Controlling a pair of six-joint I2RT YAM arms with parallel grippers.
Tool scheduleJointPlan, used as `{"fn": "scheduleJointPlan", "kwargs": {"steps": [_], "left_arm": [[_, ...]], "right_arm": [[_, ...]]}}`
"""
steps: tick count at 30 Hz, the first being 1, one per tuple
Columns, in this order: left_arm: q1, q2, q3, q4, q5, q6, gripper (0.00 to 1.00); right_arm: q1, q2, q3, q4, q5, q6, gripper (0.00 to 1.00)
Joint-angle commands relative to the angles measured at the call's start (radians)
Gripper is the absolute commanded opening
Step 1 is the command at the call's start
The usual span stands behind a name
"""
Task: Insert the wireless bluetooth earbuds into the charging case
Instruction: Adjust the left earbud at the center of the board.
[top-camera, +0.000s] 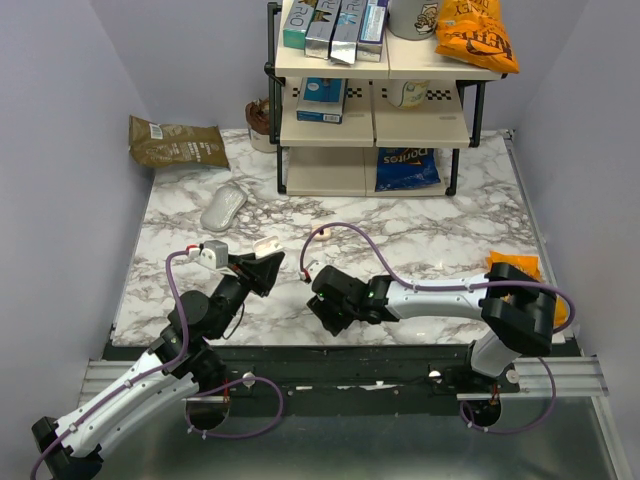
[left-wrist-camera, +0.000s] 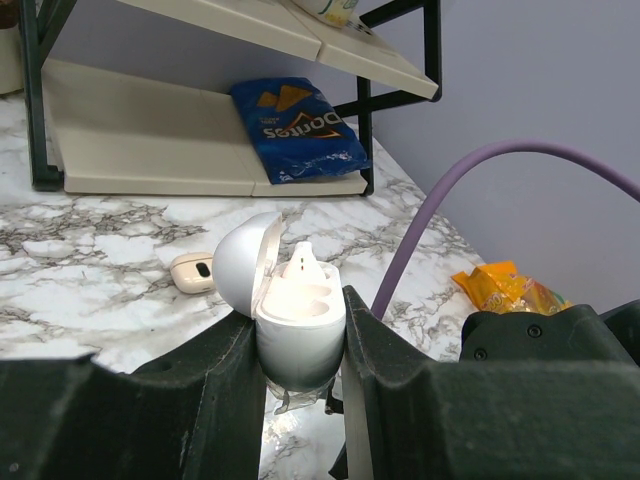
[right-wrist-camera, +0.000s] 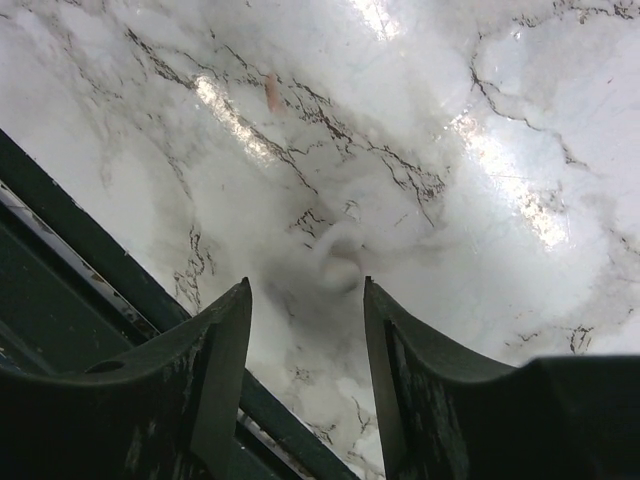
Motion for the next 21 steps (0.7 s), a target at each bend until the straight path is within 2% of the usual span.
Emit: {"fn": "scheduleJointPlan", "kwargs": {"steps": [1,3,9,11,15,21], "left_arm": [[-0.006,-0.008,-0.007,-0.01,-0.018,-0.004,0.0],[-0.006,-0.008,-0.006,-0.01,-0.018,-0.004,0.0],[-0.006,-0.011,-0.004,-0.014,-0.017,-0.003,0.0],[-0.006,-0.012,-0.004,-0.014,-0.017,-0.003,0.0],[-0.007,-0.014,-0.006,-0.011,-0.017,-0.001,0.0],[-0.007,-0.009,-0.004,-0.011,-0.017,0.0,0.0]], "right_arm": [[-0.002,0.014,0.013,-0.016,0.039,0.01,0.53],[-0.005,0.016,0.014,-0.017,0.046,0.015,0.49],[-0.013,0.028,0.019,-0.021,0.057,0.021,0.47],[-0.011,0.014,0.016,-0.018,0.06,0.019,0.49],[-0.011,-0.043,0.007,0.007,0.037,-0.002,0.59],[-0.01,-0.075,0.04,-0.005,-0.009,-0.022,0.62]]}}
